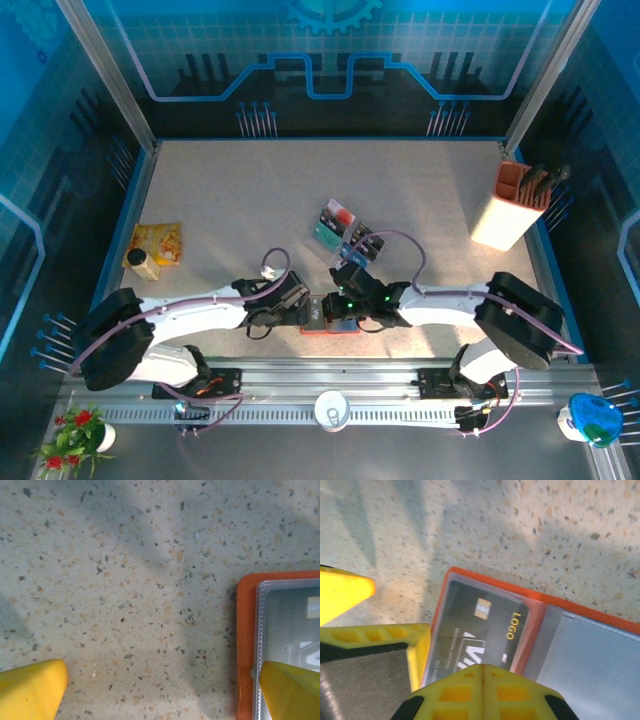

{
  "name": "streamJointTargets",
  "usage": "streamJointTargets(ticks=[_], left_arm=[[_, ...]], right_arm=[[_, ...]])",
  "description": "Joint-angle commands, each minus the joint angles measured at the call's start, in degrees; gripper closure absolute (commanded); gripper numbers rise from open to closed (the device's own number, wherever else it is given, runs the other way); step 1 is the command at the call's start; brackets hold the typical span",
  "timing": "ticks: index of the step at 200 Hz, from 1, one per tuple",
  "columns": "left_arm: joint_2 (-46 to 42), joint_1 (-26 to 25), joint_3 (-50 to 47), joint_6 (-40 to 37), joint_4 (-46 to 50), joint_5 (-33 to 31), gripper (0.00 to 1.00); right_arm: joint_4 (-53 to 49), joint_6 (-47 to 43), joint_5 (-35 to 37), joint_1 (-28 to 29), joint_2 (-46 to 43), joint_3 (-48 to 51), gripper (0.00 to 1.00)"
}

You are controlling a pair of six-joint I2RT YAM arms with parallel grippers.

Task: Put the credit cards into the card holder
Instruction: Insert the credit card into the card slot.

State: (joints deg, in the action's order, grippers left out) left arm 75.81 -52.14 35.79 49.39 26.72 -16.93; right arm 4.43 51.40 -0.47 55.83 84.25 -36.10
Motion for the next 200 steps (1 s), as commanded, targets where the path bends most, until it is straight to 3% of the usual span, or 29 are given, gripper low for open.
streamJointTargets(ticks=[1,200], left_arm=[[-3.49,0.14,-0.77,0.88,2.67,-1.96,0.01],[1.73,1.82,-3.99,1.00,-0.70,-0.30,0.01]], right_arm=[[-4.32,-1.68,1.72,-0.54,-3.39,0.02,1.00],[-2.80,-3.50,-0.31,-0.42,7.34,-4.70,1.00]])
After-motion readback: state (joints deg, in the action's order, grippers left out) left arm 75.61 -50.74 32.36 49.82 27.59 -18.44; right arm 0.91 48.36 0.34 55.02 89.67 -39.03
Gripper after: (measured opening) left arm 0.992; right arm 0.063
